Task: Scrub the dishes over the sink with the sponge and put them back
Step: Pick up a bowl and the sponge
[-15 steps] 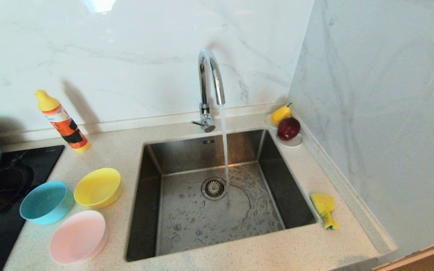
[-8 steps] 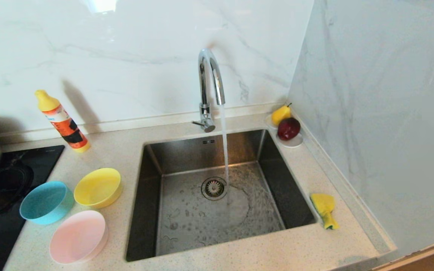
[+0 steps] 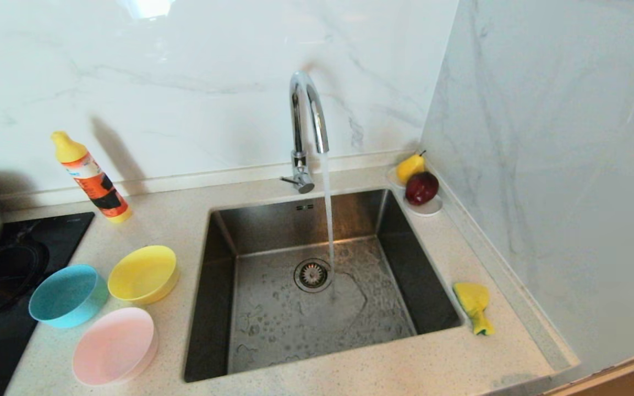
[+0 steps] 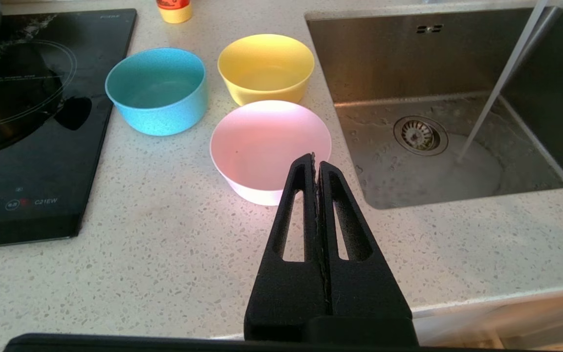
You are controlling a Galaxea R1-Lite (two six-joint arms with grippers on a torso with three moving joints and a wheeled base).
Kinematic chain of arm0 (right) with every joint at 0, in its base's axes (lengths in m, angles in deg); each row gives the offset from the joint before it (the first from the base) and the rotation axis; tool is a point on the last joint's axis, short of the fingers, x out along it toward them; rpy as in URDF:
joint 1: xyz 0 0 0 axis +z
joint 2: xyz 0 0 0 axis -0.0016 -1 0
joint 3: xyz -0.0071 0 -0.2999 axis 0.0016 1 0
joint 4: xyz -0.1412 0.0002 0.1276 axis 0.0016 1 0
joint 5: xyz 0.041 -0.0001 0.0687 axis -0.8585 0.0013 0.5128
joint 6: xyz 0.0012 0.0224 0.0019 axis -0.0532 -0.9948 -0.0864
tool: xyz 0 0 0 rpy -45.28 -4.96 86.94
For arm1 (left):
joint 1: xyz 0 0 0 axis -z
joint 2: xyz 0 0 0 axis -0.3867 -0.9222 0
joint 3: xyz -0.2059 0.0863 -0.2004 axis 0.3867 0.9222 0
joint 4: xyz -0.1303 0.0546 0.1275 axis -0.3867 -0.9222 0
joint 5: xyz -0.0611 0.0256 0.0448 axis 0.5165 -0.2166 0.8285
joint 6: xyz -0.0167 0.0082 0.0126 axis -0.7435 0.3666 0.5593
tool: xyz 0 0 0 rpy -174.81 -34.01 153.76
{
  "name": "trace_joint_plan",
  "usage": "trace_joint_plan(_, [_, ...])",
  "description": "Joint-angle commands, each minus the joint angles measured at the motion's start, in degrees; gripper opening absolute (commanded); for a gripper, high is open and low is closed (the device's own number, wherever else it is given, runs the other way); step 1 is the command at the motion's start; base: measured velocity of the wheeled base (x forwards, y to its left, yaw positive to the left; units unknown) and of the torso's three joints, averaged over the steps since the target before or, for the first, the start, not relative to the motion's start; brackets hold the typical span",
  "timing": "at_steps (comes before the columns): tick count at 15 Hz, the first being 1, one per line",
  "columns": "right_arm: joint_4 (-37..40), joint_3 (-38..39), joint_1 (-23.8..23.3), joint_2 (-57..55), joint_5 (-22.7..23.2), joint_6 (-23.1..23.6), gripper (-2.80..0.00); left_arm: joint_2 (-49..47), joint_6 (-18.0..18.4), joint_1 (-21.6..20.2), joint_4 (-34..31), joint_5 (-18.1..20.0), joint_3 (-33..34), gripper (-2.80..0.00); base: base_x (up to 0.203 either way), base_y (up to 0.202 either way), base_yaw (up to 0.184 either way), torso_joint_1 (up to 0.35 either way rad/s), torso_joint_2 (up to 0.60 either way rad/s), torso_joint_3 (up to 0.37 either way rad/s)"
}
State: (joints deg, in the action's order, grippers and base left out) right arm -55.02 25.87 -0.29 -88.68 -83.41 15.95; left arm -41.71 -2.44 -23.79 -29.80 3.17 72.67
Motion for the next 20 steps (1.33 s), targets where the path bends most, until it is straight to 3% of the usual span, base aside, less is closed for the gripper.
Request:
trace_joint_plan(1, [0.74,-0.23,0.03,0.0,0.4,2.66,-2.8,-0.28,-0.08,-0.02,0.02,0.0,0.71,-2.8,0.0,0.0,0.0,0.0,0.0,0.0])
trace_joint_plan(3, [4.04,-2.47,0.03,-0.24,0.37,3.2,-2.8,-0.28,-0.06,-0.02,0.02,0.0,0.73,-2.8,0.0,0.0,0.0,0.0,0.0,0.0])
trace_joint_plan(5, [7.95,-9.59,0.03,-0.97,1.55,3.01,-2.8,-0.28,-0.06,-0.02,0.02,0.0,0.71,-2.8,0.0,0.0,0.0,0.0,0.0,0.0])
trace_joint_plan(8, [15.81,-21.32,0.03,-2.36,7.73,2.59,-2.8,-0.28,0.0,-0.02,0.02,0.0,0.7,-2.8,0.0,0.0,0.0,0.0,0.0,0.0])
trace_joint_plan(11, [18.94,-30.95,0.03,-6.1,14.28,2.05,-2.8,-0.28,-0.01,-0.02,0.02,0.0,0.74,-2.8,0.0,0.0,0.0,0.0,0.0,0.0])
trace_joint_plan(13, [21.27,-34.82,-0.04,-8.99,19.6,1.72,-2.8,-0.28,0.0,-0.02,0.02,0.0,0.75,-2.8,0.0,0.0,0.0,0.0,0.0,0.0])
trace_joint_plan(20, [22.42,-43.02,-0.7,-23.41,31.12,-0.91,-2.8,-0.28,0.0,-0.02,0.02,0.0,0.72,-2.8,0.0,0.0,0.0,0.0,0.0,0.0])
